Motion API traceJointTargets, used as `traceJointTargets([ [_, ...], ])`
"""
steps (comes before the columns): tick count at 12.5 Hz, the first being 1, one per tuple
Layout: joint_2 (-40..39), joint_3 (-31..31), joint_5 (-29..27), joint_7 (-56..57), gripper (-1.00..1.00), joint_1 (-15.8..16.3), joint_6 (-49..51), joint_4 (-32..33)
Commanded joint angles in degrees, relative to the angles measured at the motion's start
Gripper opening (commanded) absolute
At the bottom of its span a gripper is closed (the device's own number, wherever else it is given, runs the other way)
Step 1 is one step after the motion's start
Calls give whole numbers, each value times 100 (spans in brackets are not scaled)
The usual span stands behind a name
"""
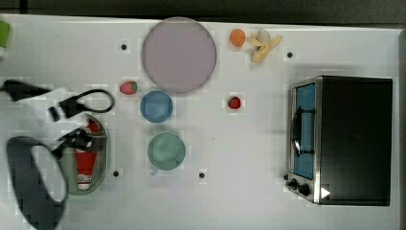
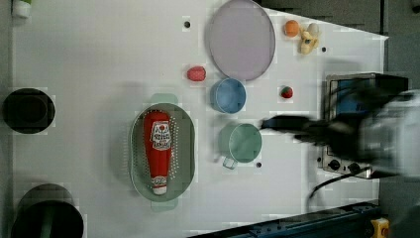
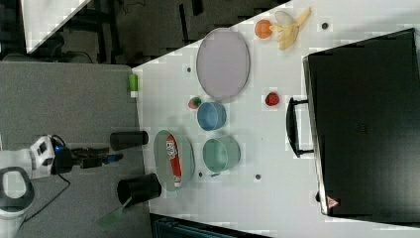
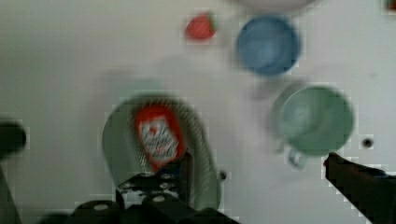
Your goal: Pick ketchup from strainer and place it on the table
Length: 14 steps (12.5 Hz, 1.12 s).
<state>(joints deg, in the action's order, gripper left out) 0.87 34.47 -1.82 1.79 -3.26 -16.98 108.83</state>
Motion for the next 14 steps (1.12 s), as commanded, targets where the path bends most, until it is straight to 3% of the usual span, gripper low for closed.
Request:
traceJointTargets([
  [1,-96,435,-3,-288,100,129,-63,10],
  [5,-757,848,121,-288,100,187,-696,385],
  [14,-2201,797,1322,-551,100,288,-3200,1286],
])
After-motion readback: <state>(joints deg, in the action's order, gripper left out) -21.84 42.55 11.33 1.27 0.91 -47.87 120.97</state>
